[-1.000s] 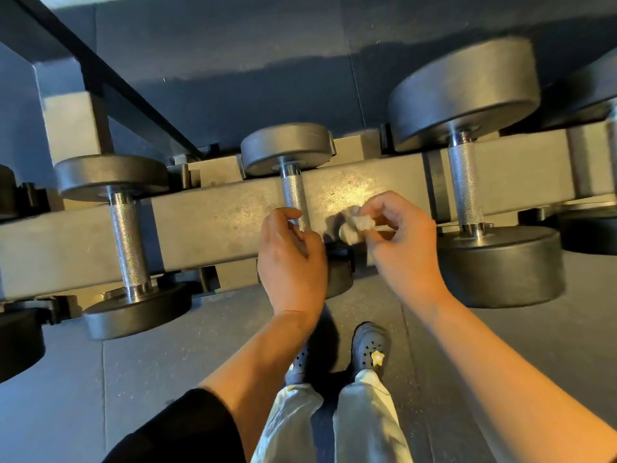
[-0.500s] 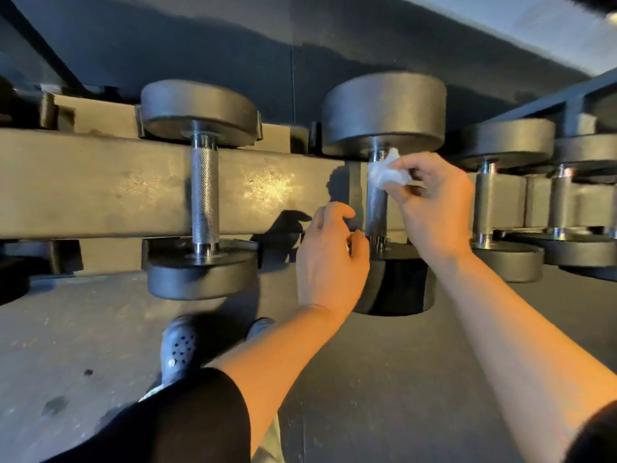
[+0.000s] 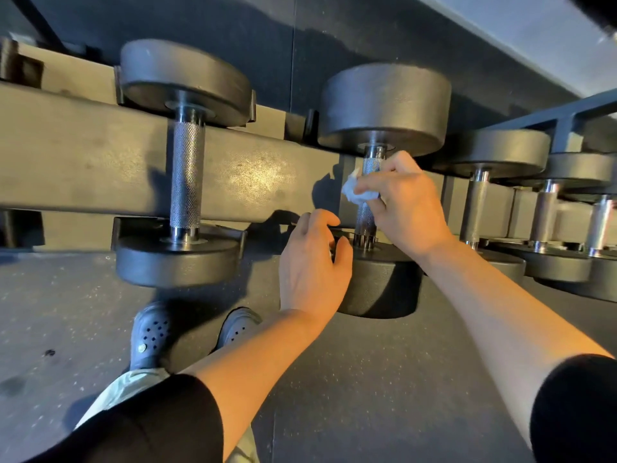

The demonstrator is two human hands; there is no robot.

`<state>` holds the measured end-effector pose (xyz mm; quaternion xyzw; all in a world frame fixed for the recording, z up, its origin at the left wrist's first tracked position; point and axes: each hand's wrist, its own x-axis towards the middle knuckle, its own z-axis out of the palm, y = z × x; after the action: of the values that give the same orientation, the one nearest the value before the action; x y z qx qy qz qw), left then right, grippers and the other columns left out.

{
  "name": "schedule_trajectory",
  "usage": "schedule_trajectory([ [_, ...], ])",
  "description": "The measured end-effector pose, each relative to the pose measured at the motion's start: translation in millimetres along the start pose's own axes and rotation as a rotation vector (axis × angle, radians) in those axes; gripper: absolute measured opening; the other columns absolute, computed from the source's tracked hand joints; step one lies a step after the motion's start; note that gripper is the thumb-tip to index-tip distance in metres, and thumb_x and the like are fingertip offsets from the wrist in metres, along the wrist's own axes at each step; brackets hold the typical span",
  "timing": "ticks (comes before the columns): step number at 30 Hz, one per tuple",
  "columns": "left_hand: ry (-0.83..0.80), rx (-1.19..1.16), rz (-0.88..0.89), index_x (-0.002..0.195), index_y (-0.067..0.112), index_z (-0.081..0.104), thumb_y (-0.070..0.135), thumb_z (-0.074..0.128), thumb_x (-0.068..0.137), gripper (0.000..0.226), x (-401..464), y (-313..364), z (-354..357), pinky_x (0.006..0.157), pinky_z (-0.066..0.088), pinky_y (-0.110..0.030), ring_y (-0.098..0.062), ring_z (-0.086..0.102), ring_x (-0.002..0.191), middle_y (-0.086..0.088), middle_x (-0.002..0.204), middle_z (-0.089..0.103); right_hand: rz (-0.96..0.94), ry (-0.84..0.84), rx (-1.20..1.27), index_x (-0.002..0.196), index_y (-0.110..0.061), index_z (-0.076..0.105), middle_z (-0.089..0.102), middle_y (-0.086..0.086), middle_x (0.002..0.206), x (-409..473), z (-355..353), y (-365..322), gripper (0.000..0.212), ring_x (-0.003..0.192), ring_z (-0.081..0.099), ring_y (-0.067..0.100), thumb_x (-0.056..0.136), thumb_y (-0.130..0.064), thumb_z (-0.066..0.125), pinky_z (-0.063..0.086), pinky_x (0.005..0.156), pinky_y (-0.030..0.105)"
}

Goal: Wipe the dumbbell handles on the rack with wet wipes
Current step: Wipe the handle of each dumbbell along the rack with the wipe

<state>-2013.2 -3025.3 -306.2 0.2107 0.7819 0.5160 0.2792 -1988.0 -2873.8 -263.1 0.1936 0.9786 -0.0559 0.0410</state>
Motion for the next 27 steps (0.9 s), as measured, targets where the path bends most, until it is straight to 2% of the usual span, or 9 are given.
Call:
schedule_trajectory([
  [5,0.005,-0.002,0.015,0.112,0.013,0.053,0.015,0.058,0.09,0.023,-2,0,0,0.066,0.048,-0.026,-0.01,0.052,0.081,0.002,0.102,0.051,0.003,-0.194,0.098,0.086,-0.015,0.073,0.04,-0.002,0.086,-19,-7,2,0.018,0.075,0.043,0.011,0.077,0.0,0.072,0.032,0.062,0.013],
  [8,0.014,-0.003,0.03,0.112,0.012,0.054,0.015,0.058,0.09,0.023,-4,0,0,0.069,0.051,-0.031,-0.013,0.054,0.085,-0.002,0.105,0.053,0.051,-0.296,0.183,0.089,-0.02,0.073,0.047,-0.002,0.089,-27,-8,3,0.019,0.081,0.048,0.011,0.078,-0.005,0.072,0.04,0.068,0.015],
  [10,0.029,0.003,0.043,0.113,0.011,0.054,0.013,0.056,0.091,0.022,-4,0,1,0.069,0.051,-0.033,-0.015,0.054,0.087,-0.003,0.106,0.053,0.097,-0.192,0.247,0.098,-0.021,0.07,0.055,0.001,0.095,-28,-7,3,0.022,0.087,0.052,0.012,0.08,-0.009,0.071,0.045,0.076,0.019],
  [12,0.061,0.013,0.049,0.113,0.01,0.054,0.011,0.054,0.091,0.021,-6,1,4,0.068,0.052,-0.033,-0.016,0.055,0.086,-0.003,0.105,0.052,0.155,0.055,0.283,0.11,-0.019,0.066,0.062,0.004,0.102,-27,-6,6,0.03,0.091,0.052,0.011,0.082,-0.008,0.069,0.043,0.08,0.015],
  [14,0.097,0.029,0.056,0.112,0.01,0.054,0.01,0.053,0.092,0.02,-8,1,8,0.065,0.049,-0.025,-0.013,0.053,0.083,-0.001,0.102,0.051,0.179,0.271,0.214,0.115,-0.014,0.065,0.066,0.004,0.104,-22,-5,13,0.033,0.093,0.053,0.013,0.083,-0.004,0.066,0.036,0.08,0.009],
  [16,0.126,0.054,0.065,0.111,0.011,0.055,0.008,0.051,0.092,0.019,-9,0,12,0.061,0.043,-0.016,-0.01,0.051,0.08,0.002,0.099,0.049,0.161,0.353,0.106,0.111,-0.01,0.067,0.067,0.006,0.106,-16,0,22,0.03,0.095,0.058,0.021,0.083,-0.003,0.064,0.035,0.083,0.015],
  [20,0.182,0.103,0.082,0.109,0.012,0.055,0.01,0.049,0.091,0.019,-10,-3,18,0.062,0.038,-0.012,-0.007,0.049,0.079,0.003,0.097,0.05,0.057,0.354,0.073,0.1,-0.008,0.069,0.067,0.008,0.098,-10,12,36,0.021,0.091,0.062,0.025,0.081,0.0,0.061,0.049,0.081,0.031],
  [23,0.235,0.088,0.06,0.107,0.012,0.055,0.01,0.046,0.091,0.018,-12,-3,22,0.064,0.038,-0.009,-0.004,0.045,0.077,0.003,0.093,0.05,-0.026,0.318,0.246,0.091,-0.008,0.071,0.066,0.008,0.09,-12,15,45,0.017,0.081,0.061,0.022,0.08,0.001,0.062,0.052,0.07,0.038],
  [27,0.396,0.133,0.007,0.1,0.01,0.057,0.006,0.049,0.086,0.016,-16,9,33,0.067,0.034,-0.002,-0.002,0.042,0.074,0.003,0.088,0.05,-0.136,0.158,0.457,0.09,-0.005,0.074,0.067,0.008,0.087,-28,17,48,0.016,0.079,0.06,0.017,0.075,0.0,0.071,0.051,0.069,0.033],
])
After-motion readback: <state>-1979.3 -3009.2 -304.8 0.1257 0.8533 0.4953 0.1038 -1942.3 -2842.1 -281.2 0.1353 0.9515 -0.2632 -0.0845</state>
